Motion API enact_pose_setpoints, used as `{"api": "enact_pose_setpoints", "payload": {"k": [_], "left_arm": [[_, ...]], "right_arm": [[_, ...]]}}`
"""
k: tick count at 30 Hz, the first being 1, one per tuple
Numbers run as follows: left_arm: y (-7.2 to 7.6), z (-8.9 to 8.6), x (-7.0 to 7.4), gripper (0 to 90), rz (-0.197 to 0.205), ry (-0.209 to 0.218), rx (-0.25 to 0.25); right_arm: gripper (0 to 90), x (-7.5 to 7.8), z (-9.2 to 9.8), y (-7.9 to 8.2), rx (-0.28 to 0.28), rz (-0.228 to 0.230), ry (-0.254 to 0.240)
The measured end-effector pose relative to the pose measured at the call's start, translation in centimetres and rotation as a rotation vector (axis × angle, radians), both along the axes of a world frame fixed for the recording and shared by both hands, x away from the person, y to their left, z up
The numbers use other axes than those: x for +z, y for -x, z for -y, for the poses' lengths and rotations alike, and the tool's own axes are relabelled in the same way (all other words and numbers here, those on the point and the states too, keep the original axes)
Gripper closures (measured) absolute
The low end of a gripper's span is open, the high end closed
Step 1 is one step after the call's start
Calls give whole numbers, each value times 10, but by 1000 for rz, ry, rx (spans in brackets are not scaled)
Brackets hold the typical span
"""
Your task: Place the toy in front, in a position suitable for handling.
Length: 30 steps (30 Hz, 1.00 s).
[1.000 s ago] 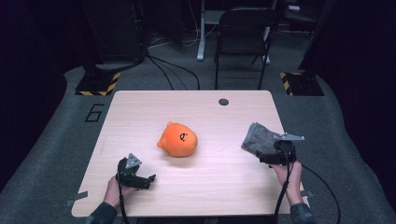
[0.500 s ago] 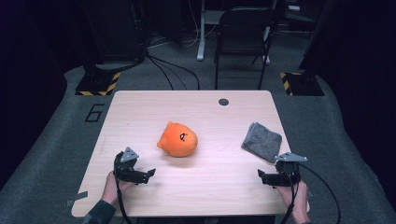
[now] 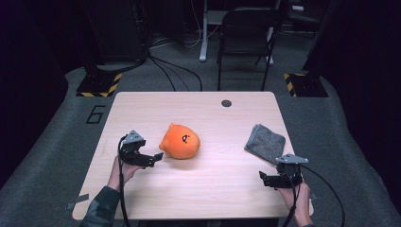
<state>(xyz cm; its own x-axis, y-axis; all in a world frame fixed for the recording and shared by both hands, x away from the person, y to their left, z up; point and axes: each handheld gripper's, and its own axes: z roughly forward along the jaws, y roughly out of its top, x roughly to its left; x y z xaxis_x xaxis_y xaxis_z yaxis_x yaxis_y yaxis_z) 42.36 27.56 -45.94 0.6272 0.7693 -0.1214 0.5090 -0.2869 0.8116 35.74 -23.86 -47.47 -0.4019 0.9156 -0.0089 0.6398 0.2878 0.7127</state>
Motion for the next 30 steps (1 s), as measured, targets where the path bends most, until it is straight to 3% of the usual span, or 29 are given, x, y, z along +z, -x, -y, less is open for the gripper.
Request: {"api": "enact_pose_setpoints", "payload": {"k": [15,24,30], "left_arm": [[-34,30,14,0,7,-5,-44],[-50,46,6,3,-24,-21,-67],[-54,52,-8,106,-59,-1,-76]], "right_arm": [[81,2,-1,1,8,8,2],[81,4,0,2,6,15,1],[81,3,2,1,4,3,-3]]}}
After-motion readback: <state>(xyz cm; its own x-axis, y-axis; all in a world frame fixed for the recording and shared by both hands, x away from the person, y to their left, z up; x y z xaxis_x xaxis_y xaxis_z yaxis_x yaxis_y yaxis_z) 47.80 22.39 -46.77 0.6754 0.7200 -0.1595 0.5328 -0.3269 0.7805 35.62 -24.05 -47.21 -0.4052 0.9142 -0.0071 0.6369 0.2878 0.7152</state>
